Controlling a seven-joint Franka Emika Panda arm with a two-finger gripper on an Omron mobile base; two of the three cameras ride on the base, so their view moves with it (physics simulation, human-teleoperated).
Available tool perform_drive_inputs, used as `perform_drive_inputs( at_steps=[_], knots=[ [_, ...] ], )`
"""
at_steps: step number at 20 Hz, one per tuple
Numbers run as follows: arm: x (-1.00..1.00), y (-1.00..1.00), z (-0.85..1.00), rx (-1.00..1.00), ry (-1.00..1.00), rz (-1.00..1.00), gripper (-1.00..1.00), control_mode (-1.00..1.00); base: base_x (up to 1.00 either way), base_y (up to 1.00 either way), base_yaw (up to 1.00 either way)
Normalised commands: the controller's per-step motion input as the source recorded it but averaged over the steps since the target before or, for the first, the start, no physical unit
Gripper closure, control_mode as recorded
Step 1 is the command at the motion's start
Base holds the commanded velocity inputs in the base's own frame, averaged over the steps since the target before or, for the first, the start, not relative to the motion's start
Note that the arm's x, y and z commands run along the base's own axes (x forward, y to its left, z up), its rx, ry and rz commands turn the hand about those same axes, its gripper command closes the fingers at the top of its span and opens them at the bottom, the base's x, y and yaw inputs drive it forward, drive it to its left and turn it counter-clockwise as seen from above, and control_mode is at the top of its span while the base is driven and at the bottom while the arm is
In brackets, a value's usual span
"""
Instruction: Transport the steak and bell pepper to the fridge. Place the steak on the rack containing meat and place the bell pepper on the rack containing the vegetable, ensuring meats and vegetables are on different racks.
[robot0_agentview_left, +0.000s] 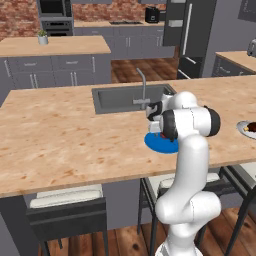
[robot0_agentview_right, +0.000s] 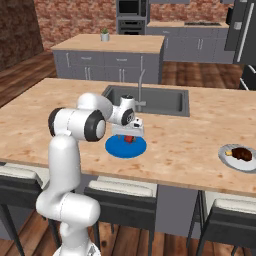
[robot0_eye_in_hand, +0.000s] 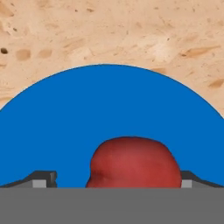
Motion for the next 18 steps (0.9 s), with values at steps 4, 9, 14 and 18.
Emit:
perform_drive_inputs(
  at_steps=[4, 9, 14, 18],
  knots=[
    [-0.11, 0.00, -0.24, 0.00, 0.00, 0.00, -1.00, -1.00, 0.00, 0.00, 0.00],
    [0.00, 0.00, -0.19, 0.00, 0.01, 0.00, 1.00, -1.00, 0.00, 0.00, 0.00],
    [0.00, 0.00, -0.12, 0.00, 0.00, 0.00, 1.00, -1.00, 0.00, 0.00, 0.00],
    [-0.14, 0.01, -0.01, 0.00, -0.01, 0.00, 1.00, -1.00, 0.00, 0.00, 0.00]
  ],
)
